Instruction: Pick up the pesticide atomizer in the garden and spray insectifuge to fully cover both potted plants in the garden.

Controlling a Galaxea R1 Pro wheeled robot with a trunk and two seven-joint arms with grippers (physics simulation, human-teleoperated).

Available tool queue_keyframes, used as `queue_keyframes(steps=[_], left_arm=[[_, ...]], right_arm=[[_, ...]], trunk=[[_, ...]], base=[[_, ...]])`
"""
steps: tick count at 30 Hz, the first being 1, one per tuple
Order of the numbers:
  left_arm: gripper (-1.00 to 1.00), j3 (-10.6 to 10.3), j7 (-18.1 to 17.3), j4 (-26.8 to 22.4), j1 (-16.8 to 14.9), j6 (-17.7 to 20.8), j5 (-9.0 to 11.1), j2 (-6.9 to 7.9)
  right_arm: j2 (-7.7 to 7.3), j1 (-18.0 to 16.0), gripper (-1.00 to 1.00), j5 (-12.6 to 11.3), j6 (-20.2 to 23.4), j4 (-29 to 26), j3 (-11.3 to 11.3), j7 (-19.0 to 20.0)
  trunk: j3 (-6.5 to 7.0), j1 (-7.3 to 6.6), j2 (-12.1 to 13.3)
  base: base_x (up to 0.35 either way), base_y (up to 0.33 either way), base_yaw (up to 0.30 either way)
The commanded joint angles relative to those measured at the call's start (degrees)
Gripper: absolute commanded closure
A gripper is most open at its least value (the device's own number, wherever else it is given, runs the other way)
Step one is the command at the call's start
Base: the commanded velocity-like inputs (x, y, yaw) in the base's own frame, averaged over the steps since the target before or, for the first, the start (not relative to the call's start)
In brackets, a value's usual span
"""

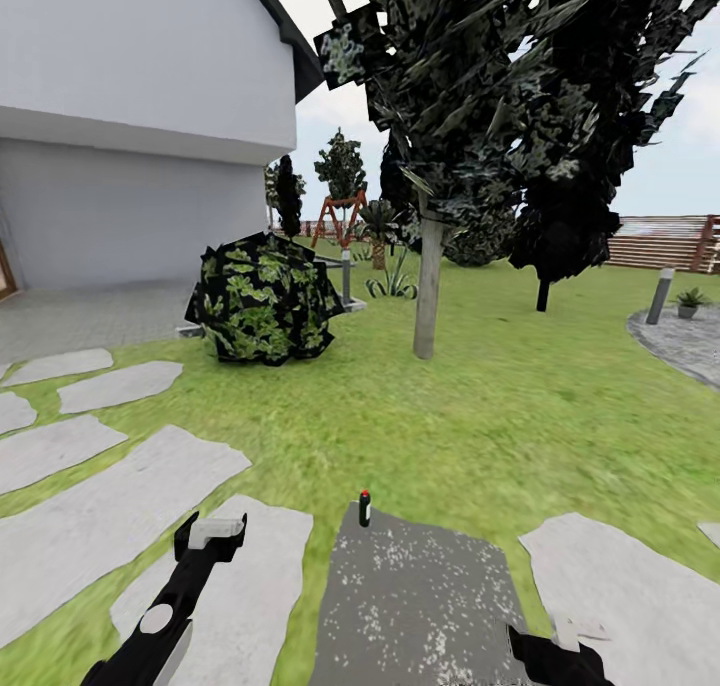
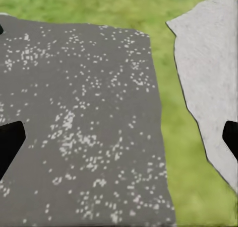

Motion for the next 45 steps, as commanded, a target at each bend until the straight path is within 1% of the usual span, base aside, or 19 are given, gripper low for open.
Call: queue_keyframes(steps=[1, 7, 19, 29, 36, 38, 39, 40, 41, 42, 43, 44, 45], left_arm=[[-1.0, 0.0, 0.02, 0.03, -0.03, -0.17, -0.02, 0.01], [-1.0, 0.03, 0.02, 0.03, -0.03, -0.16, -0.02, 0.01], [-1.0, -0.05, 0.02, 0.03, -0.03, -0.16, -0.02, 0.01], [-1.0, -0.11, -0.02, 0.03, -0.03, -0.22, -0.11, 0.01], [-1.0, -0.2, 0.01, 0.22, -0.03, -0.07, -0.07, -0.12], [-1.0, -0.15, 0.11, 0.4, -0.06, 1.29, 0.06, -0.36], [-1.0, -0.11, 0.14, 0.39, -0.14, 2.62, 0.09, -0.69], [-1.0, -0.09, 0.16, 0.39, -0.49, 4.26, 0.1, -0.99], [-1.0, -0.08, 0.17, 0.39, -0.89, 5.13, 0.11, -1.14], [-1.0, -0.07, 0.18, 0.38, -2.18, 6.91, 0.13, -1.38], [-1.0, -0.08, 0.15, 0.47, -4.82, 9.66, 0.17, -1.6], [-1.0, -0.09, 0.12, 0.51, -5.67, 10.57, 0.2, -1.65], [-1.0, -0.11, 0.09, 0.59, -7.12, 12.32, 0.25, -1.73]], right_arm=[[-0.01, 0.01, -1.0, -0.08, 0.3, -0.1, 0.01, -0.02], [-0.01, 0.01, -1.0, -0.16, 0.3, -0.09, 0.01, -0.02], [0.04, -0.01, -1.0, -0.19, 0.3, -0.17, 0.01, -0.03], [0.03, 0.01, -1.0, 0.02, 0.28, -0.2, 0.32, -0.01], [-0.15, -0.04, -1.0, 0.3, 0.21, 0.11, 0.07, 0.06], [-0.17, -0.34, -1.0, 0.28, 0.28, 0.15, 0.03, 0.12], [-0.17, -1.1, -1.0, 0.28, 0.32, 0.16, 0.02, 0.11], [-0.18, -2.58, -1.0, 0.28, 0.37, 0.16, 0.02, 0.09], [-0.18, -3.46, -1.0, 0.27, 0.41, 0.17, 0.01, 0.07], [-0.18, -5.46, -1.0, 0.26, 0.5, 0.19, 0.01, 0.05], [-0.14, -9.16, -1.0, 0.22, 1.42, 0.22, 0.05, 0.03], [-0.13, -10.47, -1.0, 0.21, 2.16, 0.23, 0.06, 0.02], [-0.12, -12.98, -1.0, 0.2, 4.23, 0.24, 0.07, 0.05]], trunk=[[-0.03, -0.01, -0.02], [0.09, -0.01, -0.02], [0.2, -0.01, -0.02], [0.2, -0.01, -0.02], [0.2, -0.01, -0.02], [0.2, -0.01, -0.02], [0.2, -0.01, -0.02], [0.2, -0.01, -0.02], [0.2, -0.01, -0.02], [0.2, -0.01, -0.02], [0.2, -0.01, -0.02], [0.2, -0.01, -0.02], [0.2, -0.01, -0.02]], base=[[0.0, 0.001, -0.291], [0.11, 0.0, -0.291], [0.324, 0.0, -0.264], [0.33, 0.0, -0.036], [0.066, 0.0, 0.0], [0.006, 0.0, 0.0], [0.003, 0.0, 0.0], [0.002, 0.0, 0.0], [0.002, 0.0, 0.0], [0.001, 0.0, 0.0], [0.0, 0.0, 0.0], [0.0, 0.0, 0.0], [0.0, 0.0, 0.0]])
